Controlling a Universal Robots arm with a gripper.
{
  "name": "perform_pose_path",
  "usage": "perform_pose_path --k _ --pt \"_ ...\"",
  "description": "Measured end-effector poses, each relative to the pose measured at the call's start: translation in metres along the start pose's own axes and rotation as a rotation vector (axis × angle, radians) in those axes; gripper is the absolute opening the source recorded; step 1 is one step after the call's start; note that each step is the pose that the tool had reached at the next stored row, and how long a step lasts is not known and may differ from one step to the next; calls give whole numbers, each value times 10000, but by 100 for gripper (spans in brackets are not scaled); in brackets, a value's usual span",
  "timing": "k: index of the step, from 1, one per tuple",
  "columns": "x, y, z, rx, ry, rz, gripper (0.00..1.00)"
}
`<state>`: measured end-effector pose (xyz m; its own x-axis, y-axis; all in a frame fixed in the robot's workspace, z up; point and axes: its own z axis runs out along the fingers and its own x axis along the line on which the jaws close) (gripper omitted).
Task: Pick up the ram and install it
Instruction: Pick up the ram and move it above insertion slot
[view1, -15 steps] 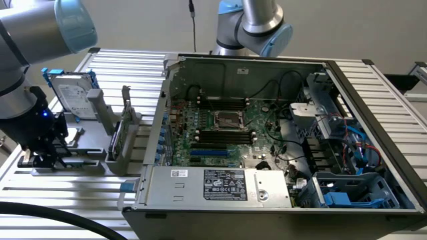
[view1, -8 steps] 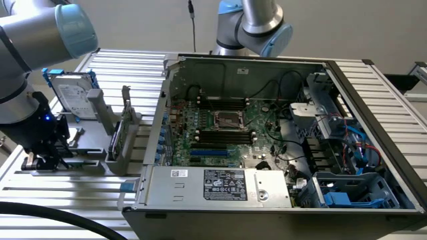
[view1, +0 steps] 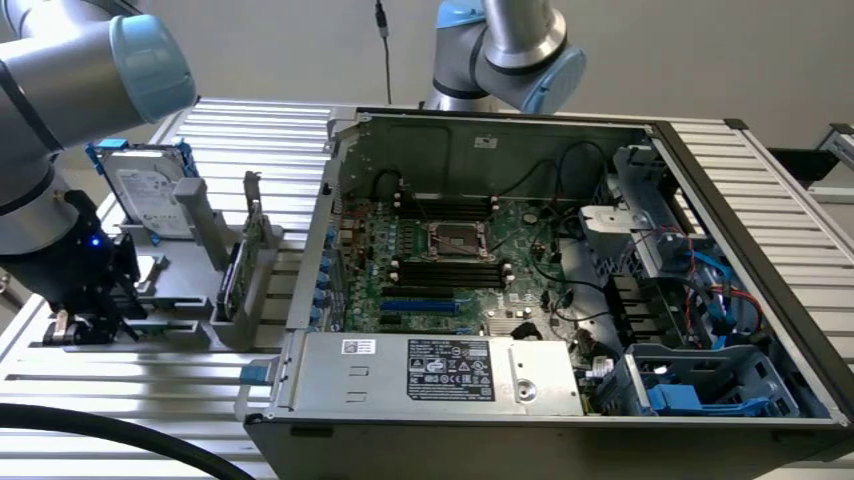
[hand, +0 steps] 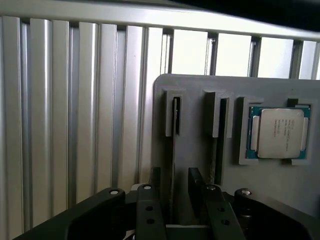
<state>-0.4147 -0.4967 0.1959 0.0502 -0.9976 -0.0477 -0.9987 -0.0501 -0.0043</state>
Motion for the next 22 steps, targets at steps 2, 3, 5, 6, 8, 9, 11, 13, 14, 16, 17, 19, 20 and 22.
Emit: perform_pose_path --k 2,3,5,6,8,9,11,13,14,16,17,19,20,22 --pt "5 0 3 -5 -1 46 36" --pt "6 0 4 -6 -1 81 36" --pt "9 0 7 -11 0 148 36" --pt "9 -2 8 -14 1 172 36" --pt "10 -6 12 -14 -1 202 36" --pt "10 -9 12 -14 -4 207 36" --pt "10 -14 11 -17 -6 208 35" --pt "10 -18 13 -19 -9 209 28" --pt "10 -20 13 -22 -9 208 21" --pt "11 -23 13 -29 -9 209 21" --pt "11 -25 13 -31 -9 209 21" --pt "11 -26 13 -33 -8 210 21" --pt "11 -27 13 -33 -8 210 21" --pt "11 -27 13 -33 -10 209 21"
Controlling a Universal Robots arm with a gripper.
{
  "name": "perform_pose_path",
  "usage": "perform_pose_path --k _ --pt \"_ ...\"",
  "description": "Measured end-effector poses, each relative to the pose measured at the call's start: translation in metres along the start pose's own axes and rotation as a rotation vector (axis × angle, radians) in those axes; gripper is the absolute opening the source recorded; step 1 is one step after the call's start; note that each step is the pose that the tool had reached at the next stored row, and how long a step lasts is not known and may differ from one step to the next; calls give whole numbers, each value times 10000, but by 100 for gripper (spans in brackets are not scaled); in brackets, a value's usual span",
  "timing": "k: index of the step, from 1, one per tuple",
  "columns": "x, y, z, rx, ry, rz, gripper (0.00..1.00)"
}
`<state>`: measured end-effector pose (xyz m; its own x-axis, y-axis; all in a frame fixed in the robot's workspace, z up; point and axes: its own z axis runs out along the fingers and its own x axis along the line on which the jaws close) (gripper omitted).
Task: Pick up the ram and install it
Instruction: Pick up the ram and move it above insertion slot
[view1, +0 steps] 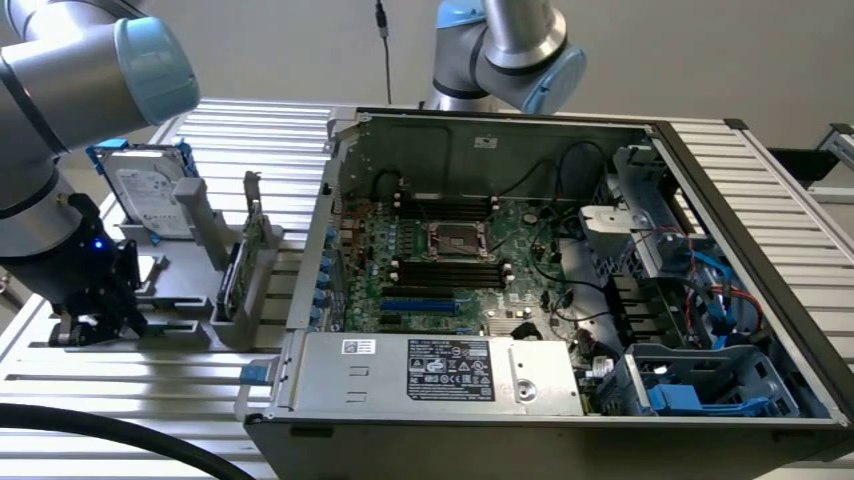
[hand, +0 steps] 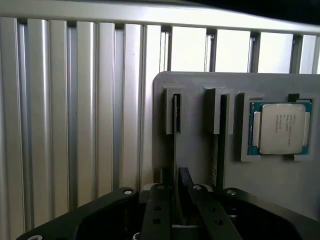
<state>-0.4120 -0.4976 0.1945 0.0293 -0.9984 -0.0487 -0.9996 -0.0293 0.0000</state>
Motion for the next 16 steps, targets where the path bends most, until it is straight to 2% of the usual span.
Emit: perform_pose_path --k 3,4,16 --pt "0 0 0 0 -1 1 18" --pt "0 0 0 0 -2 0 14" --pt "0 -17 -5 -14 -1 277 14"
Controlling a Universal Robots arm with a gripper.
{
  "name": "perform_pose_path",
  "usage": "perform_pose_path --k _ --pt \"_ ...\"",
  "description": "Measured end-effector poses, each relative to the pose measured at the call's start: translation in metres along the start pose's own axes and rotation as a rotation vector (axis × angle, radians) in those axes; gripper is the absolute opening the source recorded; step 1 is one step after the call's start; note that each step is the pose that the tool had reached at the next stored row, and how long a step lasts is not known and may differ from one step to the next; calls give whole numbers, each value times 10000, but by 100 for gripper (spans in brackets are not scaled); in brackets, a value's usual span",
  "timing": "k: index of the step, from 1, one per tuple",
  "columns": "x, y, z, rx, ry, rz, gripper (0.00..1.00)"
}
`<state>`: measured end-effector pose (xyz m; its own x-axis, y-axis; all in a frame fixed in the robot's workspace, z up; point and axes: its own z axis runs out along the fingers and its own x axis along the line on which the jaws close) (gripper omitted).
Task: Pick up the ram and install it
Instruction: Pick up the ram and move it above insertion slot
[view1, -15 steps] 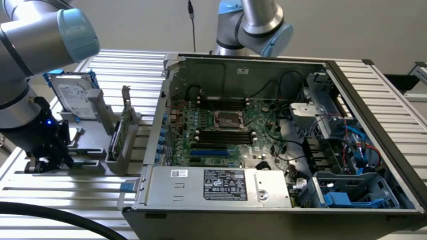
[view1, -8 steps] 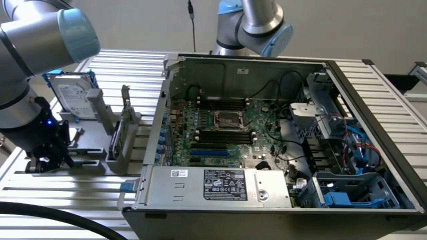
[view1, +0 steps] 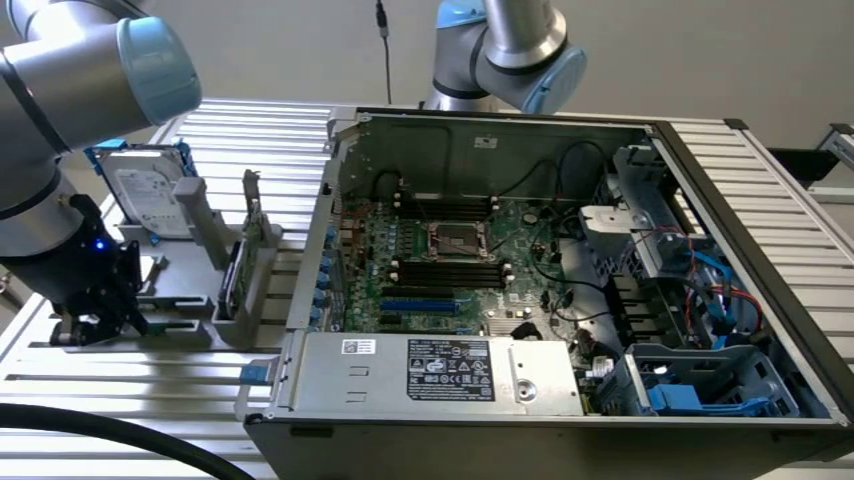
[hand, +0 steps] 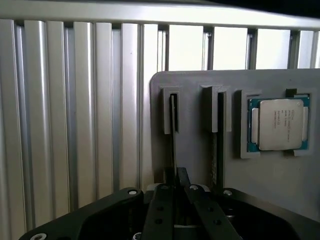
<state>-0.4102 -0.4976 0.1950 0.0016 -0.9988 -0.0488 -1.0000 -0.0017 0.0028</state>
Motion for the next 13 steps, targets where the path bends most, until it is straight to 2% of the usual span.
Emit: perform_pose_path --k 8,13 --pt "-3 -9 -67 -41 -2 167 14" --pt "-7 -13 -148 -70 -3 231 14"
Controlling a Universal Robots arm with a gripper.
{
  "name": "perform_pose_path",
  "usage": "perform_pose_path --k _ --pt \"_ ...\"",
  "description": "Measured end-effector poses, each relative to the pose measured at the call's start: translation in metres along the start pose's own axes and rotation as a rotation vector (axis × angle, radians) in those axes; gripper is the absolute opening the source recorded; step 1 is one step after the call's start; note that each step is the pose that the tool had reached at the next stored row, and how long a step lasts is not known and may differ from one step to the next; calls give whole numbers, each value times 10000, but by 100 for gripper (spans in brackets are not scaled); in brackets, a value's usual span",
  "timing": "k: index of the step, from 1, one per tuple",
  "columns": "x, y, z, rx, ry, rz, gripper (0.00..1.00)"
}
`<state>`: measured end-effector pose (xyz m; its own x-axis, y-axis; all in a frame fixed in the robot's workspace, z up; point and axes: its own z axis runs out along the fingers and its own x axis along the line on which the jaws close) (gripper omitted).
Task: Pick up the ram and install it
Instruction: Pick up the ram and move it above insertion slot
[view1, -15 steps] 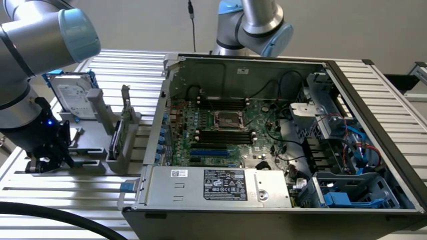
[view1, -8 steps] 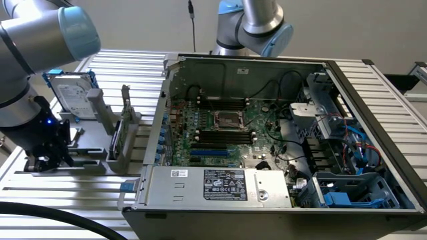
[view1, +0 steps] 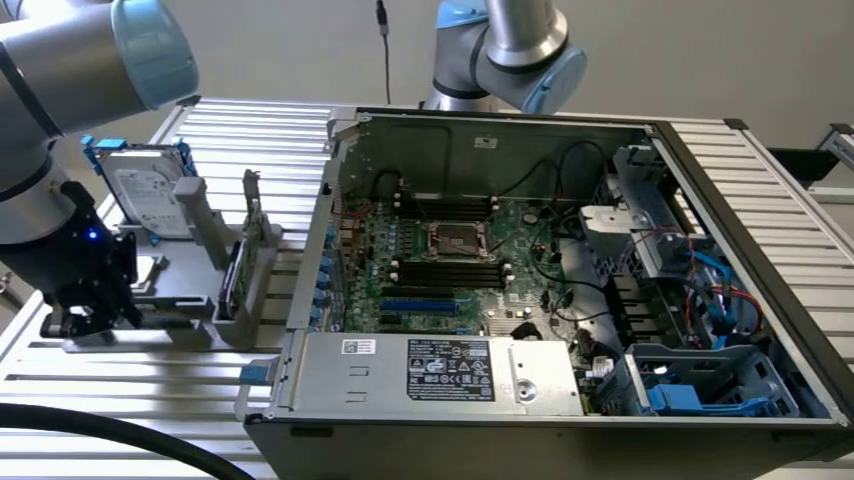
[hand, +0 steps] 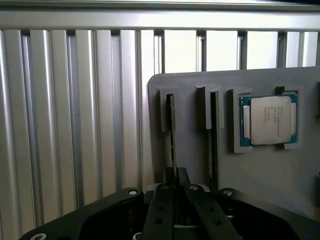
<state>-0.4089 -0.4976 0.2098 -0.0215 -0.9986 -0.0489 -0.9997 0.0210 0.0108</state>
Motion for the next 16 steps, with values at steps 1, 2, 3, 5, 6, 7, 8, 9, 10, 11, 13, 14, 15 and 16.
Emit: perform_pose_path --k 1,2,3,5,6,7,8,9,10,11,13,14,15,16 --pt "-1 0 -23 -5 1 11 14" --pt "-3 0 -49 -7 1 21 14" --pt "-5 0 -81 -10 2 28 14" --pt "-12 -1 -160 -12 1 39 14" --pt "-16 -1 -205 -13 0 44 14" --pt "-21 -1 -250 -14 1 48 14" --pt "-27 -2 -295 -15 1 52 14" --pt "-31 -4 -340 -14 1 54 14" --pt "-33 -7 -387 -16 2 54 14" --pt "-35 -12 -433 -16 2 54 14" --pt "-40 -25 -524 -19 2 53 14" --pt "-42 -33 -567 -21 3 54 14" --pt "-45 -45 -613 -21 1 53 14" --pt "-48 -63 -658 -22 1 54 14"
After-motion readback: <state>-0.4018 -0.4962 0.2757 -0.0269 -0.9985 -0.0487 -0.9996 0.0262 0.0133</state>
